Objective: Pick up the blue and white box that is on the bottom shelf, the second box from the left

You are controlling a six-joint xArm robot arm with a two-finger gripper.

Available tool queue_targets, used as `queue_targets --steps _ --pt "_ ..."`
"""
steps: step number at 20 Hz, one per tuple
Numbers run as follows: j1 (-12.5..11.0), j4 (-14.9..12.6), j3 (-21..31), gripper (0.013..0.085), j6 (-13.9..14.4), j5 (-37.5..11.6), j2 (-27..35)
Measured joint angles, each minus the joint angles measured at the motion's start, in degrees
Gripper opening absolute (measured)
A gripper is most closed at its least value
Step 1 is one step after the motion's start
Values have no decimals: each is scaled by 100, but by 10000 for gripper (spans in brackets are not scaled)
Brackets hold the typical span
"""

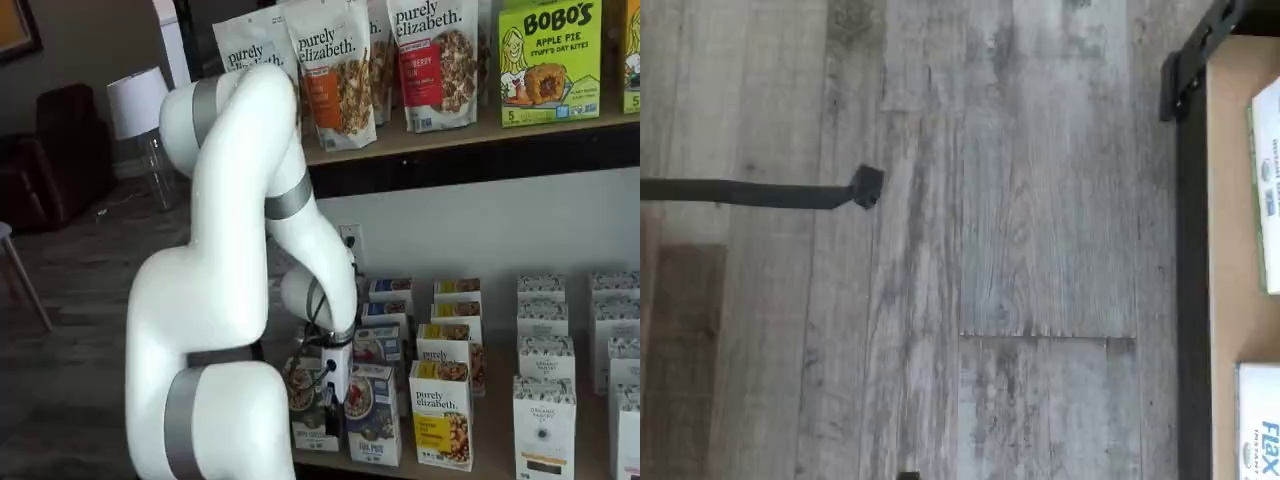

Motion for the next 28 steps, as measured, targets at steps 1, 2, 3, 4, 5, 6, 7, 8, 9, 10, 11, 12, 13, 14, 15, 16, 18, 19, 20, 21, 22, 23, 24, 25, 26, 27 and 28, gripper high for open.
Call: queue_targets --steps 1,2,3,4,5,6,7,8,9,10,11,12,13,14,15,16,18,19,20,21,22,23,24,25,26,27,28 --pt "-8 18 -32 850 -24 2 21" --pt "-20 37 -69 850 -50 10 44" --pt "-29 75 -101 850 -94 19 64" --pt "-36 127 -130 850 -148 17 84" --pt "-42 199 -163 850 -222 8 107" --pt "-45 252 -182 850 -273 -5 123" --pt "-49 308 -207 850 -330 -12 141" --pt "-57 383 -244 850 -405 -9 166" --pt "-64 455 -277 850 -478 -6 189" --pt "-67 527 -308 850 -548 -7 212" --pt "-72 588 -343 850 -610 -3 235" --pt "-81 643 -393 850 -666 12 270" --pt "-88 674 -436 850 -698 28 298" --pt "-96 693 -483 850 -720 47 329" --pt "-103 714 -543 850 -744 62 372" --pt "-106 747 -586 850 -774 70 402" --pt "-113 866 -695 850 -883 109 468" --pt "-120 929 -746 850 -941 143 492" --pt "-130 988 -808 850 -996 186 517" --pt "-139 1038 -859 850 -1042 224 537" --pt "-148 1075 -907 850 -1077 258 555" --pt "-160 1110 -964 850 -1112 293 576" --pt "-168 1127 -999 850 -1129 313 590" --pt "-174 1146 -1030 850 -1147 322 605" --pt "-178 1169 -1057 850 -1170 323 620" --pt "-190 1180 -1110 850 -1185 328 653" --pt "-196 1188 -1138 850 -1196 330 670"
